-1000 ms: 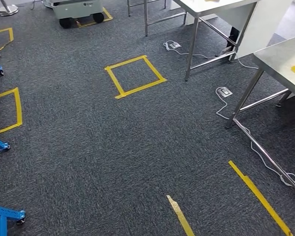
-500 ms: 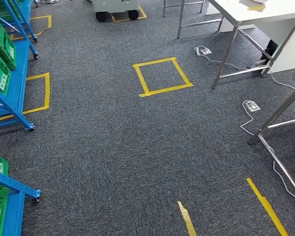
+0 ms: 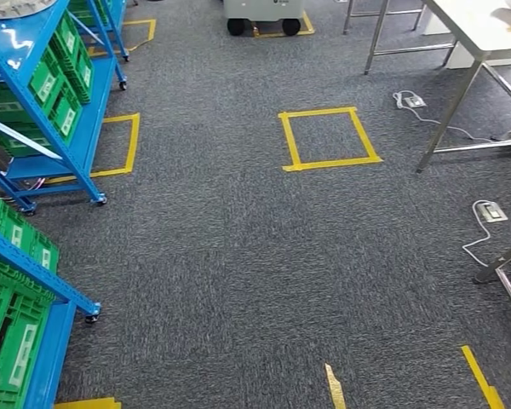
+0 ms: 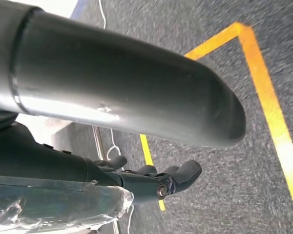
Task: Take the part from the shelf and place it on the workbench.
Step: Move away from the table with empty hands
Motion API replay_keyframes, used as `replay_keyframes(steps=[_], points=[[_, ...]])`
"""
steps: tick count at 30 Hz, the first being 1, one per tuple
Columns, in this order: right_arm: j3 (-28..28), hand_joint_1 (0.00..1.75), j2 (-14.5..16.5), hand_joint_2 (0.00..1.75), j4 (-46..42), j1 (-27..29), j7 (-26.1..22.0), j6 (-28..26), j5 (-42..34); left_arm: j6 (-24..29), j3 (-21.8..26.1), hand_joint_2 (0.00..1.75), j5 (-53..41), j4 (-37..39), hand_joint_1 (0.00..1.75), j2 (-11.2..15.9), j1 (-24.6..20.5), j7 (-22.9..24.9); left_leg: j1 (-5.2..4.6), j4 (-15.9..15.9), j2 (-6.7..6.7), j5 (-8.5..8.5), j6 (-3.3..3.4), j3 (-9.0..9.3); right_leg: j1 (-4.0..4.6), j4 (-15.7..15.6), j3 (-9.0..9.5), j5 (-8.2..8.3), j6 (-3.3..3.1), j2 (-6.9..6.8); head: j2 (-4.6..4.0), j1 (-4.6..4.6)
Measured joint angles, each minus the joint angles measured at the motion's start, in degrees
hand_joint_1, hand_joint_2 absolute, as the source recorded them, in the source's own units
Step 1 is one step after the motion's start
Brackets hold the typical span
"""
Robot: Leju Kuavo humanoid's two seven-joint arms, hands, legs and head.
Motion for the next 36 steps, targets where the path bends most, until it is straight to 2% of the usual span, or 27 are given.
replay_keyframes(steps=[2, 3, 4, 5, 6, 7, 9, 11, 13, 14, 16, 18, 19, 20, 21, 22, 23, 24, 25, 27, 29, 30, 31, 32, 33, 35, 36], points=[[0.49, 0.00, -0.25, 0.00, 0.12, 0.13, 0.26, -0.11, -0.38, 0.02, 0.09, 0.00, 0.00, 0.17, 0.00, 0.03, -0.21, -0.10, -0.01, 5.93, 2.88, -3.54, -0.42, -2.78, 0.08, -0.14, 0.02, -0.02, -0.46, -1.60, 0.00, -0.39], [0.91, 0.00, -0.41, 0.00, 0.23, 0.18, 0.58, -0.22, -0.90, -0.02, 0.09, 0.00, 0.00, 0.26, 0.00, 0.05, -0.29, -0.20, 0.04, 9.89, 3.55, -5.43, -0.60, -4.69, 0.18, -0.12, -0.12, -0.11, -0.58, -2.46, 0.00, -0.51], [1.45, 0.00, -0.66, 0.00, 0.36, 0.19, 1.07, -0.40, -1.71, -0.11, 0.08, 0.00, 0.00, 0.36, 0.00, 0.06, -0.29, -0.30, 0.08, 13.02, 3.84, -6.56, -0.71, -6.16, 0.28, -0.11, -0.24, -0.23, -0.65, -3.29, 0.00, -0.49], [2.13, 0.00, -0.98, 0.00, 0.50, 0.16, 1.68, -0.63, -2.74, -0.21, 0.07, 0.00, 0.01, 0.46, 0.00, 0.07, -0.27, -0.37, 0.09, 14.68, 4.01, -6.73, -0.76, -6.89, 0.38, -0.11, -0.30, -0.39, -0.69, -4.15, 0.00, -0.50], [2.83, 0.00, -1.34, 0.00, 0.62, 0.09, 2.28, -0.83, -3.77, -0.32, -0.01, 0.00, 0.00, 0.53, 0.00, 0.08, -0.24, -0.36, 0.08, 13.89, 4.12, -5.72, -0.69, -6.40, 0.46, -0.10, -0.28, -0.55, -0.69, -4.90, 0.00, -0.50], [3.53, 0.00, -1.70, 0.00, 0.73, 0.01, 2.85, -1.02, -4.75, -0.35, -0.20, 0.00, 0.00, 0.59, 0.00, 0.14, -0.20, -0.22, 0.06, 11.04, 4.42, -3.95, -0.52, -4.84, 0.53, -0.11, -0.07, -0.72, -0.65, -5.62, 0.00, -0.50], [5.27, 0.00, -2.50, 0.00, 1.06, -0.26, 4.06, -1.50, -7.03, 0.32, -2.11, 0.00, -0.01, 0.95, 0.00, 0.73, 0.01, 0.89, -0.23, 3.07, 6.57, -0.65, 0.19, -0.46, 0.82, -0.03, 0.45, -1.11, -0.37, -6.91, 0.00, -0.50], [7.60, 0.00, -3.66, 0.00, 1.69, -0.85, 5.63, -2.23, -10.28, 2.02, -6.54, 0.00, -0.01, 2.32, 0.00, 2.22, 0.47, 2.66, -0.67, -1.27, 8.12, 0.43, 0.96, 1.77, 1.06, 0.02, 0.87, -1.43, 0.16, -7.96, 0.00, -0.36], [10.55, 0.00, -5.27, 0.00, 2.36, -1.76, 7.45, -2.98, -14.32, 4.06, -12.55, 0.00, -0.01, 4.92, 0.00, 4.55, 0.89, 4.11, -0.86, -1.79, 7.40, 0.55, 1.53, 1.65, 1.06, -0.20, 1.50, -1.43, 0.76, -8.89, 0.00, -0.28], [12.06, 0.00, -6.09, 0.00, 2.58, -2.27, 8.26, -3.32, -16.24, 4.93, -15.31, 0.00, -0.01, 6.31, 0.00, 5.63, 0.99, 4.64, -0.75, -2.08, 6.95, 0.81, 1.84, 1.71, 0.99, -0.25, 1.72, -1.57, 1.08, -8.74, 0.00, -0.32], [15.96, 0.00, -8.09, 0.00, 2.91, -3.08, 10.19, -4.41, -20.88, 6.44, -20.78, 0.00, -0.01, 9.26, 0.00, 7.94, 0.75, 5.49, -0.37, -2.66, 5.93, 1.35, 2.47, 1.80, 0.82, 2.13, 0.80, -3.38, 1.61, -6.34, 0.00, -0.17], [20.99, 0.00, -10.58, 0.00, 3.36, -3.71, 12.82, -5.83, -26.68, 7.75, -26.16, 0.00, -0.01, 12.45, 0.00, 10.37, 0.19, 6.24, -0.22, -2.77, 4.80, 1.58, 2.78, 1.68, 0.55, 9.36, -2.78, -6.98, 1.97, -3.48, 0.00, 0.06], [23.50, 0.00, -11.82, 0.00, 3.59, -3.97, 14.07, -6.45, -29.29, 8.15, -28.44, 0.00, -0.01, 14.03, 0.00, 11.46, -0.07, 6.56, -0.22, -2.75, 4.20, 1.61, 2.83, 1.59, 0.47, 13.31, -4.85, -8.36, 2.11, -2.95, 0.00, 0.10], [25.95, 0.00, -13.06, 0.00, 3.76, -4.24, 15.14, -6.96, -31.47, 8.38, -30.88, 0.00, -0.01, 15.55, 0.00, 12.52, -0.22, 6.79, -0.23, -2.73, 3.56, 1.60, 2.82, 1.59, 0.43, 15.94, -6.42, -8.77, 2.22, -2.73, 0.00, 0.11], [28.23, 0.00, -14.21, 0.00, 3.88, -4.49, 15.94, -7.42, -33.18, 8.48, -33.33, 0.00, -0.01, 16.97, 0.00, 13.50, -0.33, 6.94, -0.20, -2.69, 2.88, 1.56, 2.76, 1.64, 0.39, 16.37, -7.03, -7.94, 2.31, -2.63, 0.00, 0.12], [30.27, 0.00, -15.20, 0.00, 3.94, -4.76, 16.60, -7.87, -34.60, 8.55, -35.66, 0.00, -0.01, 18.29, 0.00, 14.36, -0.45, 7.04, -0.15, -2.65, 2.18, 1.49, 2.66, 1.76, 0.30, 14.46, -6.54, -6.01, 2.38, -2.46, 0.00, 0.12], [32.15, 0.00, -16.13, 0.00, 3.98, -5.06, 17.20, -8.35, -35.95, 8.67, -37.79, 0.00, -0.01, 19.49, 0.00, 15.07, -0.62, 7.06, -0.09, -2.56, 1.48, 1.38, 2.48, 1.90, 0.13, 10.84, -5.19, -3.47, 2.44, -1.98, 0.00, 0.12], [33.96, 0.00, -16.92, 0.00, 4.02, -5.38, 17.78, -8.84, -37.33, 8.85, -39.64, 0.00, -0.01, 20.57, 0.00, 15.73, -0.84, 7.06, -0.11, -2.41, 0.82, 1.23, 2.22, 1.94, -0.08, 6.99, -3.60, -1.59, 2.51, -0.73, 0.00, 0.13], [35.68, 0.00, -17.60, 0.00, 4.05, -5.72, 18.37, -9.39, -38.72, 9.10, -41.18, 0.00, 0.00, 21.52, 0.00, 16.28, -1.15, 7.05, -0.14, -2.12, 0.18, 1.06, 1.89, 1.84, -0.29, 3.69, -2.23, -0.50, 2.43, 0.51, 0.00, 0.13], [39.05, 0.00, -18.90, 0.00, 4.11, -6.58, 19.45, -10.45, -41.34, 9.68, -43.80, 0.00, 0.07, 23.23, 0.00, 17.13, -1.66, 7.01, -0.13, -1.76, -0.92, 1.00, 1.11, 1.25, -0.38, 1.08, -0.90, -0.51, 2.02, 2.07, 0.00, 0.15], [41.94, 0.00, -20.01, 0.00, 4.13, -7.39, 20.17, -11.31, -43.15, 10.11, -45.88, 0.00, 0.17, 24.78, 0.00, 17.78, -1.92, 6.94, 0.07, -1.75, -1.95, 1.18, 0.40, 0.80, -0.33, 0.94, -0.66, -0.47, 1.21, 1.11, 0.00, 0.14], [43.12, 0.00, -20.45, 0.00, 4.14, -7.73, 20.39, -11.62, -43.79, 10.24, -46.67, 0.00, 0.22, 25.41, 0.00, 17.98, -1.97, 6.91, 0.05, -1.28, -1.46, 0.86, 0.12, 0.56, -0.37, 0.88, -0.62, -0.39, 0.75, 0.51, 0.00, 0.07], [44.27, 0.00, -20.85, 0.00, 4.14, -7.97, 20.59, -12.02, -44.45, 10.34, -47.45, 0.00, 0.28, 25.97, 0.00, 18.16, -2.07, 6.88, 0.00, 0.14, -0.37, -0.08, -0.14, -0.12, -0.40, 0.76, -0.57, -0.32, 0.35, -0.22, 0.00, -0.14], [45.26, 0.00, -21.12, 0.00, 4.14, -8.17, 20.80, -12.36, -45.07, 10.44, -48.07, 0.00, 0.34, 26.39, 0.00, 18.31, -2.22, 6.86, -0.05, 2.52, 1.09, -1.54, -0.33, -1.25, -0.37, 0.67, -0.53, -0.33, 0.05, -0.95, 0.00, -0.29], [46.28, 0.00, -21.42, 0.00, 4.14, -8.34, 20.98, -12.69, -45.69, 10.52, -48.67, 0.00, 0.41, 26.79, 0.00, 18.37, -2.43, 6.83, -0.11, 6.44, 2.70, -3.60, -0.51, -3.16, -0.22, 0.66, -0.53, -0.40, -0.21, -1.80, 0.00, -0.47], [47.97, 0.00, -21.86, 0.00, 4.17, -8.65, 21.26, -13.16, -46.60, 10.65, -49.56, 0.00, 0.55, 27.44, 0.00, 18.55, -2.77, 6.81, -0.09, 13.95, 3.81, -6.64, -0.65, -6.86, 0.08, 0.66, -0.69, -0.58, -0.46, -3.47, 0.00, -0.54], [48.68, 0.00, -22.06, 0.00, 4.19, -8.87, 21.34, -13.29, -46.88, 10.69, -49.94, 0.00, 0.61, 27.75, 0.00, 18.61, -2.81, 6.79, -0.09, 15.91, 3.96, -6.86, -0.60, -7.79, 0.21, 0.66, -0.77, -0.70, -0.54, -4.25, 0.00, -0.56]])
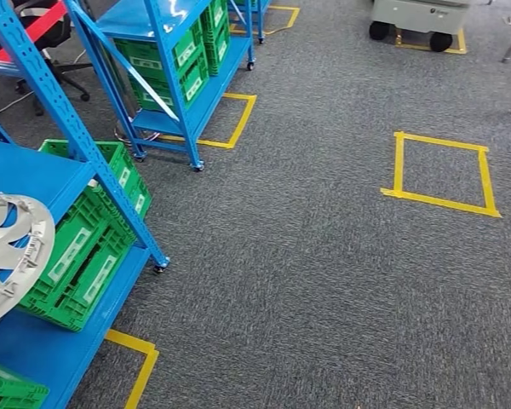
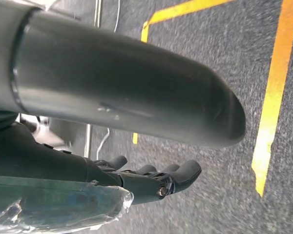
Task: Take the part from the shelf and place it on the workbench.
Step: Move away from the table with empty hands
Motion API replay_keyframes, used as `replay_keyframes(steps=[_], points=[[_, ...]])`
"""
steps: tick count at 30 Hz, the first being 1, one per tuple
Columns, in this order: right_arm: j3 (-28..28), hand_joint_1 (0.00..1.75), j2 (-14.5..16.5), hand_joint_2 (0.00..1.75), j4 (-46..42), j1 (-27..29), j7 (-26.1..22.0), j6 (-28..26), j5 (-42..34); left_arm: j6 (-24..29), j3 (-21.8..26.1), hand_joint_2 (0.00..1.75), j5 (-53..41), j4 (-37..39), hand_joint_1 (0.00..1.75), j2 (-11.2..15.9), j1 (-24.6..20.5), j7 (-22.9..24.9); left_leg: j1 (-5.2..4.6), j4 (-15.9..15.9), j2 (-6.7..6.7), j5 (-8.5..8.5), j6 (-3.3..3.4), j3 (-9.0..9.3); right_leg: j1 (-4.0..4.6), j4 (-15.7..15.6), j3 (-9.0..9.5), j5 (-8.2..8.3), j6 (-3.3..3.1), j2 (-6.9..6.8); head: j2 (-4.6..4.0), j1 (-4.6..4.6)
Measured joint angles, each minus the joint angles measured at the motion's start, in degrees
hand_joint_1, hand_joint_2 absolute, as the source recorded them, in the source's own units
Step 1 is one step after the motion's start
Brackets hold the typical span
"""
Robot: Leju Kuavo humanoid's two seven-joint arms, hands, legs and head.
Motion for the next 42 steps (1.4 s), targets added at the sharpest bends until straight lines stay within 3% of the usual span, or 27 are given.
replay_keyframes(steps=[1, 2, 4, 6, 8, 9, 11, 13, 14, 15, 16, 18, 20, 22, 24, 25, 27, 29, 30, 31, 32, 34, 35, 37, 39, 41, 42], points=[[0.54, 0.00, -0.17, 0.00, 0.01, -0.25, 0.08, -0.11, -0.19, 0.02, -0.31, 0.00, 0.03, 0.26, 0.00, 0.05, 0.03, -0.01, -0.01, -0.64, 0.07, 1.02, 0.15, 0.36, 0.10, 0.00, -0.02, -0.12, -0.03, -0.63, 0.00, -0.01], [1.09, 0.00, -0.30, 0.00, 0.01, -0.53, 0.16, -0.26, -0.44, 0.04, -0.58, 0.00, 0.07, 0.52, 0.00, 0.11, 0.06, -0.01, -0.06, -3.33, 0.31, 2.81, 0.42, 1.78, 0.21, 0.00, 0.04, -0.27, -0.03, -1.24, 0.00, -0.01], [2.16, 0.00, -0.49, 0.00, 0.02, -1.01, 0.33, -0.74, -1.11, 0.18, -1.06, 0.00, 0.20, 0.89, 0.00, 0.33, 0.01, -0.06, -0.51, -11.68, 2.60, 6.22, 1.31, 6.26, 0.51, 0.09, 0.52, -0.63, 0.18, -2.31, 0.00, 0.00], [3.27, 0.00, -0.69, 0.00, 0.05, -1.39, 0.51, -1.34, -1.96, 0.48, -1.60, 0.00, 0.56, 1.13, 0.00, 0.52, -0.21, -0.28, -1.06, -16.52, 4.61, 7.29, 2.04, 8.74, 0.77, 0.16, 0.91, -0.98, 0.64, -3.36, 0.00, 0.06], [4.38, 0.00, -1.00, 0.00, 0.11, -1.93, 0.75, -2.02, -3.02, 0.84, -2.11, 0.00, 1.22, 1.41, 0.00, 0.57, -0.32, -0.54, -1.21, -17.10, 4.00, 7.38, 2.43, 8.72, 0.80, 0.01, 1.55, -1.11, 1.21, -4.48, 0.00, 0.08], [4.95, 0.00, -1.20, 0.00, 0.16, -2.29, 0.84, -2.37, -3.56, 1.00, -2.35, 0.00, 1.54, 1.56, 0.00, 0.55, -0.27, -0.62, -1.12, -17.37, 3.46, 7.62, 2.68, 8.76, 0.75, 0.14, 1.68, -1.34, 1.51, -4.32, 0.00, 0.09], [6.03, 0.00, -1.55, 0.00, 0.28, -2.79, 1.07, -3.13, -4.59, 1.20, -2.85, 0.00, 2.17, 1.75, 0.00, 0.50, -0.26, -0.68, -0.80, -17.93, 2.41, 8.12, 3.22, 8.91, 0.59, 2.87, 0.53, -3.28, 2.06, -1.98, 0.00, 0.38], [7.25, 0.00, -1.80, 0.00, 0.51, -3.08, 1.35, -3.79, -5.71, 1.33, -3.36, 0.00, 2.78, 1.80, 0.00, 0.48, -0.38, -0.69, -0.65, -18.02, 1.25, 8.29, 3.51, 8.84, 0.38, 10.04, -3.13, -6.73, 2.38, 0.80, 0.00, 0.73], [7.91, 0.00, -1.92, 0.00, 0.66, -3.22, 1.48, -4.08, -6.34, 1.36, -3.59, 0.00, 3.13, 1.84, 0.00, 0.48, -0.42, -0.69, -0.66, -18.01, 0.60, 8.29, 3.57, 8.80, 0.33, 13.74, -5.15, -7.89, 2.50, 1.29, 0.00, 0.79], [8.54, 0.00, -2.00, 0.00, 0.80, -3.38, 1.61, -4.33, -6.91, 1.36, -3.80, 0.00, 3.47, 1.86, 0.00, 0.47, -0.42, -0.68, -0.65, -17.99, -0.04, 8.27, 3.59, 8.84, 0.31, 16.07, -6.64, -8.11, 2.60, 1.49, 0.00, 0.80], [9.13, 0.00, -2.09, 0.00, 0.93, -3.59, 1.71, -4.56, -7.41, 1.33, -4.03, 0.00, 3.80, 1.88, 0.00, 0.47, -0.40, -0.68, -0.63, -17.97, -0.69, 8.23, 3.57, 8.93, 0.27, 16.22, -7.16, -7.11, 2.68, 1.58, 0.00, 0.80], [10.14, 0.00, -2.27, 0.00, 1.15, -4.05, 1.85, -4.96, -8.14, 1.26, -4.47, 0.00, 4.21, 1.90, 0.00, 0.47, -0.40, -0.64, -0.54, -17.90, -1.94, 8.04, 3.33, 9.26, -0.01, 10.31, -5.14, -2.59, 2.83, 2.23, 0.00, 0.81], [10.96, 0.00, -2.40, 0.00, 1.33, -4.39, 1.91, -5.16, -8.44, 1.23, -4.73, 0.00, 4.33, 1.90, 0.00, 0.54, -0.52, -0.61, -0.68, -17.54, -3.14, 7.70, 2.75, 9.27, -0.40, 3.38, -2.19, 0.30, 2.81, 4.11, 0.00, 0.83], [11.54, 0.00, -2.44, 0.00, 1.47, -4.73, 1.95, -5.26, -8.58, 1.23, -4.80, 0.00, 4.35, 1.91, 0.00, 0.61, -0.53, -0.61, -0.75, -17.25, -4.10, 7.60, 2.06, 8.83, -0.44, 1.11, -1.00, 0.29, 2.34, 5.03, 0.00, 0.83], [12.01, 0.00, -2.46, 0.00, 1.53, -5.13, 2.00, -5.45, -8.99, 1.22, -4.91, 0.00, 4.63, 1.92, 0.00, 0.70, -0.44, -0.61, -0.56, -17.09, -4.45, 7.54, 1.47, 8.54, -0.41, 0.94, -0.80, 0.37, 1.53, 4.20, 0.00, 0.83], [12.31, 0.00, -2.47, 0.00, 1.56, -5.27, 2.11, -5.78, -9.52, 1.21, -5.03, 0.00, 4.96, 1.92, 0.00, 0.78, -0.41, -0.61, -0.52, -16.43, -3.76, 7.02, 1.18, 8.25, -0.42, 0.87, -0.74, 0.43, 1.11, 3.73, 0.00, 0.73], [13.16, 0.00, -2.49, 0.00, 1.69, -5.45, 2.44, -6.70, -11.10, 1.21, -5.50, 0.00, 5.87, 1.93, 0.00, 0.96, -0.48, -0.48, -0.52, -11.76, -1.53, 4.18, 0.63, 6.10, -0.42, 0.72, -0.59, 0.42, 0.47, 2.56, 0.00, 0.51], [14.04, 0.00, -2.50, 0.00, 1.89, -5.53, 2.73, -7.41, -12.38, 1.22, -6.01, 0.00, 6.61, 1.93, 0.00, 1.12, -0.54, -0.33, -0.48, -4.08, -0.31, 0.75, 0.27, 2.25, -0.23, 0.73, -0.56, 0.24, 0.15, 1.32, 0.00, 0.40], [14.36, 0.00, -2.50, 0.00, 2.01, -5.61, 2.79, -7.56, -12.68, 1.22, -6.19, 0.00, 6.79, 1.93, 0.00, 1.19, -0.54, -0.30, -0.47, -1.44, -0.19, 0.09, 0.23, 0.88, -0.14, 0.74, -0.52, 0.16, 0.07, 0.72, 0.00, 0.42], [14.64, 0.00, -2.50, 0.00, 2.10, -5.75, 2.86, -7.69, -12.90, 1.22, -6.31, 0.00, 6.93, 1.93, 0.00, 1.23, -0.52, -0.26, -0.48, -0.67, -0.14, 0.56, 0.28, 0.41, -0.05, 0.74, -0.48, 0.06, 0.03, 0.18, 0.00, 0.42], [14.86, 0.00, -2.50, 0.00, 2.19, -5.91, 2.96, -7.88, -13.25, 1.22, -6.40, 0.00, 7.09, 1.93, 0.00, 1.27, -0.49, -0.16, -0.49, -2.14, -0.04, 2.09, 0.44, 1.07, 0.04, 0.74, -0.34, -0.05, 0.02, -0.30, 0.00, 0.42], [15.14, 0.00, -2.49, 0.00, 2.34, -6.18, 3.43, -8.95, -14.99, 1.18, -6.56, 0.00, 7.86, 1.93, 0.00, 1.33, -0.34, 0.17, -0.66, -9.44, 1.06, 6.13, 1.09, 4.66, 0.20, 0.73, -0.12, -0.36, 0.15, -1.10, 0.00, 0.42], [15.18, 0.00, -2.48, 0.00, 2.41, -6.25, 3.77, -9.92, -16.50, 1.04, -6.69, 0.00, 8.54, 1.87, 0.00, 1.36, -0.23, 0.40, -0.85, -12.98, 1.88, 7.28, 1.46, 6.39, 0.35, 0.77, -0.04, -0.59, 0.35, -1.39, 0.00, 0.43], [15.21, 0.00, -2.47, 0.00, 2.56, -6.35, 4.40, -12.37, -20.28, 0.33, -7.22, 0.00, 10.50, 1.26, 0.00, 1.43, 0.31, 1.11, -1.21, -16.31, 2.92, 7.59, 2.04, 7.93, 0.56, 0.77, 0.06, -0.94, 0.89, -2.02, 0.00, 0.49], [15.14, 0.00, -2.47, 0.00, 2.72, -6.45, 4.77, -15.48, -25.00, -1.07, -7.96, 0.00, 13.02, -0.35, 0.00, 1.47, 1.51, 2.25, -1.18, -16.82, 2.42, 7.65, 2.57, 8.06, 0.55, 0.61, 0.60, -1.12, 1.49, -2.53, 0.00, 0.52], [14.97, 0.00, -2.46, 0.00, 2.80, -6.41, 4.90, -18.35, -29.16, -2.45, -8.74, 0.00, 15.18, -2.51, 0.00, 1.52, 2.93, 3.33, -0.92, -17.43, 1.81, 8.07, 3.17, 8.36, 0.44, 2.12, 0.30, -2.41, 2.03, -1.32, 0.00, 0.68], [14.89, 0.00, -2.46, 0.00, 2.85, -6.35, 4.90, -19.36, -30.64, -3.04, -9.13, 0.00, 16.03, -3.66, 0.00, 1.58, 3.51, 3.78, -0.79, -17.67, 1.50, 8.25, 3.39, 8.49, 0.39, 4.53, -0.87, -3.87, 2.23, -0.30, 0.00, 0.82]])
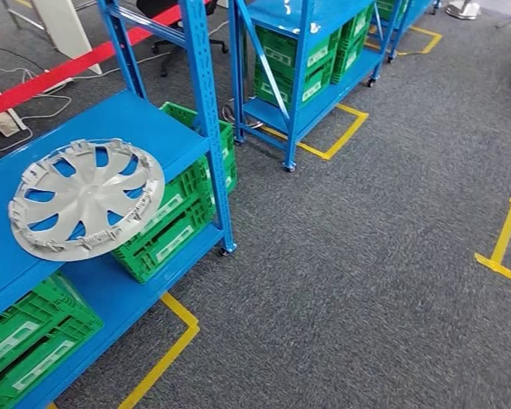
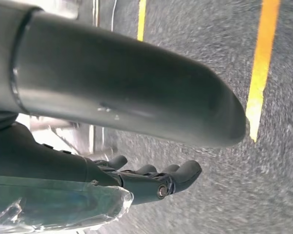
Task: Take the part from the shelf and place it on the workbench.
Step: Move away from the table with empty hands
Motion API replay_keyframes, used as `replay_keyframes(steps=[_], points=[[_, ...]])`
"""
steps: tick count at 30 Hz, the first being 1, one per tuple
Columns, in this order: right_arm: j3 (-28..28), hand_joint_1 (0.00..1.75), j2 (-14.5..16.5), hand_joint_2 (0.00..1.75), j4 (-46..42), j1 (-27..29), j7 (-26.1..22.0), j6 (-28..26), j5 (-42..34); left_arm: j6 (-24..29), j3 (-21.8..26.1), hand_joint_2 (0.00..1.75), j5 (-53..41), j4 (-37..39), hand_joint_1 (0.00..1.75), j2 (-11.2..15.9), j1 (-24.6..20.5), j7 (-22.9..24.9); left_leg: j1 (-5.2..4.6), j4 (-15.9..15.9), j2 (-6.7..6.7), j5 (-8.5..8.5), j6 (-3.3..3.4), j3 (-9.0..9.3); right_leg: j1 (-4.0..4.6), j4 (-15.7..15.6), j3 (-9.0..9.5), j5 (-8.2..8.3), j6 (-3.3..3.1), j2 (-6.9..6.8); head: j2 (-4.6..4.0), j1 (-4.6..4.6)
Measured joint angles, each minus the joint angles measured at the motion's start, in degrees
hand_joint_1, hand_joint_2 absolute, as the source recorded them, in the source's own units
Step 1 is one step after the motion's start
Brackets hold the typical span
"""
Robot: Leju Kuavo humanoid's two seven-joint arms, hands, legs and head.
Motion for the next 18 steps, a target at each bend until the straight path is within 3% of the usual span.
replay_keyframes(steps=[2, 3, 4, 5, 7, 9, 12, 14, 15, 18], points=[[-0.04, 0.00, 0.01, 0.00, 0.15, 0.11, -0.03, -1.37, -2.20, -0.97, -0.91, 0.00, 1.64, -2.19, 0.00, 0.16, 0.88, 0.88, -0.07, 0.00, -0.75, -0.01, 0.22, -0.04, -0.03, 7.53, -3.77, -3.39, 0.23, 1.50, 0.00, 0.25], [-0.03, 0.00, 0.01, 0.00, 0.23, 0.15, -0.09, -1.94, -3.30, -1.40, -1.45, 0.00, 2.62, -3.17, 0.00, 0.27, 1.24, 1.35, -0.11, 0.01, -1.17, -0.06, 0.26, 0.00, -0.04, 10.59, -5.49, -4.19, 0.33, 1.72, 0.00, 0.27], [-0.01, 0.00, 0.01, 0.00, 0.31, 0.17, -0.19, -2.54, -4.39, -1.68, -2.09, 0.00, 3.71, -4.05, 0.00, 0.42, 1.60, 1.84, -0.14, 0.02, -1.59, -0.14, 0.29, 0.09, -0.04, 11.91, -6.47, -3.89, 0.39, 1.83, 0.00, 0.27], [0.01, 0.00, 0.01, 0.00, 0.37, 0.18, -0.28, -3.18, -5.38, -1.83, -2.71, 0.00, 4.76, -4.73, 0.00, 0.59, 1.89, 2.30, -0.14, 0.04, -2.02, -0.23, 0.25, 0.24, -0.06, 10.91, -6.36, -2.43, 0.43, 1.90, 0.00, 0.28], [0.03, 0.00, 0.01, 0.00, 0.47, 0.17, -0.42, -4.46, -7.01, -1.83, -3.94, 0.00, 6.77, -5.83, 0.00, 0.91, 2.30, 3.13, -0.08, 0.07, -2.87, -0.51, -0.02, 0.65, -0.24, 3.87, -3.51, 1.96, 0.44, 2.54, 0.00, 0.29], [0.07, 0.00, 0.01, 0.00, 0.50, 0.10, -0.44, -5.86, -8.58, -1.44, -5.00, 0.00, 9.05, -6.64, 0.00, 1.26, 2.43, 4.05, -0.21, 0.33, -3.64, -0.83, -0.57, 0.72, -0.41, -2.31, -0.64, 4.06, 0.17, 3.78, 0.00, 0.33], [0.37, 0.00, 0.01, 0.00, 0.51, -0.25, -0.68, -8.17, -11.39, -0.65, -6.68, 0.00, 12.95, -7.49, 0.00, 1.83, 2.71, 5.77, -0.16, 0.41, -4.44, -0.86, -1.42, 0.46, -0.25, -3.60, 0.29, 3.99, -0.94, 3.93, 0.00, 0.34], [0.87, 0.00, 0.01, 0.00, 0.53, -0.55, -1.04, -9.67, -13.09, -0.14, -7.92, 0.00, 15.44, -8.09, 0.00, 2.24, 3.00, 7.08, -0.05, 1.83, -3.73, -1.93, -2.08, -0.08, -0.33, -3.82, 0.43, 4.16, -1.73, 3.31, 0.00, 0.22], [1.22, 0.00, 0.01, 0.00, 0.56, -0.72, -1.25, -10.39, -13.78, 0.09, -8.53, 0.00, 16.64, -8.47, 0.00, 2.47, 3.11, 7.72, -0.02, 4.04, -3.09, -3.32, -2.41, -1.05, -0.40, -3.95, 0.49, 4.20, -2.05, 2.93, 0.00, 0.12], [2.63, 0.00, 0.01, 0.00, 0.83, -1.31, -1.62, -11.67, -15.08, 0.56, -10.30, 0.00, 19.46, -9.61, 0.00, 3.04, 3.30, 9.17, 0.12, 14.76, -1.81, -8.14, -3.03, -6.30, -0.25, -3.96, 0.51, 3.99, -2.55, 1.57, 0.00, -0.02]])
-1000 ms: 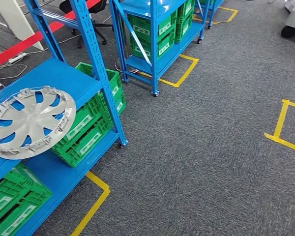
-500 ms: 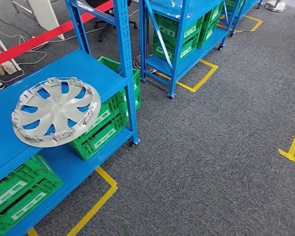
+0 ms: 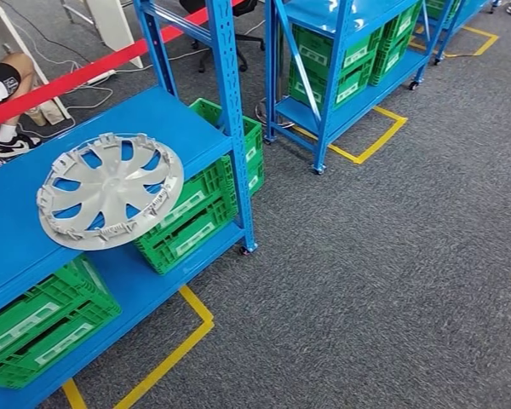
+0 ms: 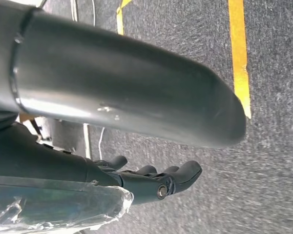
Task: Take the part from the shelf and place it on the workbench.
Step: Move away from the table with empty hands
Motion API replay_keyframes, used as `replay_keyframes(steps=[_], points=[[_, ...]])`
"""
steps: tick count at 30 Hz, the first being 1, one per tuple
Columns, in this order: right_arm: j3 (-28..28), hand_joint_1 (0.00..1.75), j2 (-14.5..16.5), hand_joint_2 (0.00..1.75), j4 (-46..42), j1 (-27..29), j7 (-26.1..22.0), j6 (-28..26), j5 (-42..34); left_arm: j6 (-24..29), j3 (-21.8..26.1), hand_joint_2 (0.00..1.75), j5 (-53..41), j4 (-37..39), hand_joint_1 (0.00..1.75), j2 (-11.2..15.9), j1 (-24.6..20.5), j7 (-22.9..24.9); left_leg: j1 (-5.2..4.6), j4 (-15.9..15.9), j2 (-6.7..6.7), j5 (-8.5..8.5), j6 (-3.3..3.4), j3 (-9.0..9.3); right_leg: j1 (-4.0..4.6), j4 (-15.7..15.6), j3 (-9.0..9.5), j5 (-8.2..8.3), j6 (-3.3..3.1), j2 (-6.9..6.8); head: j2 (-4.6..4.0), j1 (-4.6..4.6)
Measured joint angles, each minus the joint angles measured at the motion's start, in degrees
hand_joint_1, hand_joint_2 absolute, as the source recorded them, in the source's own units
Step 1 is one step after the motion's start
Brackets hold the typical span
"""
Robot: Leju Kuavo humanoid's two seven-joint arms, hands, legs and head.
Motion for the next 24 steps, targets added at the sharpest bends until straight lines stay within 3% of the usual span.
replay_keyframes(steps=[1, 2, 3, 5, 7, 9, 10, 12, 14, 15, 16, 17, 18, 19, 21, 23, 24], points=[[0.46, 0.00, 0.00, 0.00, 0.15, -0.19, -0.08, -0.17, -0.26, 0.09, -0.49, 0.00, 0.62, -0.28, 0.00, 0.18, 0.10, 0.31, 0.01, 1.93, 0.08, -0.19, -0.02, -1.05, 0.05, 0.00, -0.01, -0.10, -0.05, -0.47, 0.00, -0.02], [0.88, 0.00, 0.01, 0.00, 0.32, -0.40, -0.17, -0.35, -0.46, 0.18, -0.88, 0.00, 1.17, -0.50, 0.00, 0.33, 0.20, 0.52, 0.00, 1.76, 0.14, 0.77, 0.06, -1.06, 0.11, 0.01, -0.01, -0.21, -0.08, -0.92, 0.00, -0.02], [1.27, 0.00, 0.02, 0.00, 0.49, -0.63, -0.26, -0.53, -0.58, 0.25, -1.24, 0.00, 1.75, -0.68, 0.00, 0.48, 0.27, 0.72, -0.02, -0.60, 0.33, 2.62, 0.26, 0.05, 0.17, 0.00, 0.06, -0.36, -0.08, -1.37, 0.00, -0.02], [2.11, 0.00, 0.11, 0.00, 0.86, -1.17, -0.39, -0.89, -0.64, 0.51, -1.98, 0.00, 3.02, -0.92, 0.00, 0.77, 0.23, 1.07, -0.36, -8.31, 2.33, 6.23, 0.99, 3.90, 0.42, 0.04, 0.42, -0.75, 0.08, -2.22, 0.00, -0.01], [3.08, 0.00, 0.26, 0.00, 1.28, -1.74, -0.40, -1.21, -0.63, 0.88, -2.75, 0.00, 4.20, -1.06, 0.00, 0.98, -0.10, 1.43, -0.80, -13.18, 4.20, 7.35, 1.69, 6.19, 0.71, 0.08, 0.79, -1.15, 0.53, -3.12, 0.00, -0.01], [3.92, 0.00, 0.39, 0.00, 1.66, -2.32, -0.38, -1.43, -0.65, 1.16, -3.52, 0.00, 5.04, -1.12, 0.00, 1.04, -0.30, 1.65, -0.94, -13.98, 3.72, 7.35, 2.13, 6.26, 0.82, -0.09, 1.26, -1.32, 1.08, -4.18, 0.00, -0.05], [4.22, 0.00, 0.43, 0.00, 1.82, -2.61, -0.38, -1.46, -0.66, 1.24, -3.85, 0.00, 5.29, -1.13, 0.00, 1.03, -0.26, 1.68, -0.83, -14.27, 3.22, 7.60, 2.38, 6.31, 0.77, -0.01, 1.42, -1.52, 1.36, -4.15, 0.00, -0.03], [4.68, 0.00, 0.50, 0.00, 2.08, -2.97, -0.37, -1.53, -0.67, 1.27, -4.33, 0.00, 5.55, -1.14, 0.00, 1.07, -0.29, 1.69, -0.51, -14.86, 2.24, 8.14, 2.91, 6.41, 0.66, 2.51, 0.54, -3.39, 1.88, -2.31, 0.00, 0.17], [5.05, 0.00, 0.55, 0.00, 2.42, -3.07, -0.36, -1.58, -0.67, 1.29, -4.65, 0.00, 5.66, -1.15, 0.00, 1.14, -0.43, 1.69, -0.37, -15.00, 1.21, 8.33, 3.18, 6.38, 0.46, 9.41, -2.88, -6.99, 2.20, -0.15, 0.00, 0.39], [5.24, 0.00, 0.58, 0.00, 2.60, -3.07, -0.34, -1.58, -0.66, 1.30, -4.83, 0.00, 5.74, -1.15, 0.00, 1.17, -0.47, 1.69, -0.38, -14.98, 0.64, 8.32, 3.22, 6.35, 0.39, 13.13, -4.80, -8.38, 2.32, 0.18, 0.00, 0.42], [5.43, 0.00, 0.62, 0.00, 2.79, -3.10, -0.33, -1.57, -0.65, 1.33, -5.03, 0.00, 5.90, -1.15, 0.00, 1.17, -0.48, 1.69, -0.39, -14.96, 0.04, 8.31, 3.22, 6.39, 0.33, 15.50, -6.20, -8.77, 2.43, 0.30, 0.00, 0.42], [5.68, 0.00, 0.66, 0.00, 2.99, -3.17, -0.32, -1.56, -0.63, 1.43, -5.25, 0.00, 6.18, -1.15, 0.00, 1.18, -0.51, 1.70, -0.36, -14.94, -0.60, 8.26, 3.18, 6.46, 0.27, 15.89, -6.72, -8.01, 2.52, 0.37, 0.00, 0.42], [5.97, 0.00, 0.70, 0.00, 3.26, -3.29, -0.33, -1.55, -0.62, 1.58, -5.48, 0.00, 6.53, -1.15, 0.00, 1.18, -0.59, 1.71, -0.31, -14.91, -1.29, 8.20, 3.08, 6.59, 0.14, 13.87, -6.10, -6.09, 2.63, 0.53, 0.00, 0.42], [6.28, 0.00, 0.76, 0.00, 3.56, -3.45, -0.37, -1.55, -0.61, 1.78, -5.71, 0.00, 6.88, -1.15, 0.00, 1.19, -0.72, 1.71, -0.25, -14.84, -2.00, 8.09, 2.91, 6.74, -0.09, 10.13, -4.63, -3.59, 2.75, 1.13, 0.00, 0.42], [6.90, 0.00, 1.02, 0.00, 4.21, -3.81, -0.46, -1.52, -0.61, 2.15, -6.15, 0.00, 7.44, -1.15, 0.00, 1.26, -1.10, 1.72, -0.32, -14.49, -3.32, 7.77, 2.34, 6.75, -0.57, 3.03, -1.55, -0.56, 2.85, 3.57, 0.00, 0.43], [7.48, 0.00, 1.35, 0.00, 4.75, -4.18, -0.65, -1.47, -0.60, 2.45, -6.55, 0.00, 7.78, -1.15, 0.00, 1.38, -1.35, 1.74, -0.34, -14.21, -4.46, 7.71, 1.71, 6.36, -0.62, 0.74, -0.31, -0.46, 2.38, 4.72, 0.00, 0.42], [7.72, 0.00, 1.48, 0.00, 5.02, -4.38, -0.81, -1.45, -0.57, 2.56, -6.74, 0.00, 8.00, -1.14, 0.00, 1.42, -1.37, 1.77, -0.21, -14.14, -5.04, 7.78, 1.43, 6.19, -0.53, 0.64, -0.15, -0.41, 1.91, 4.17, 0.00, 0.40]])
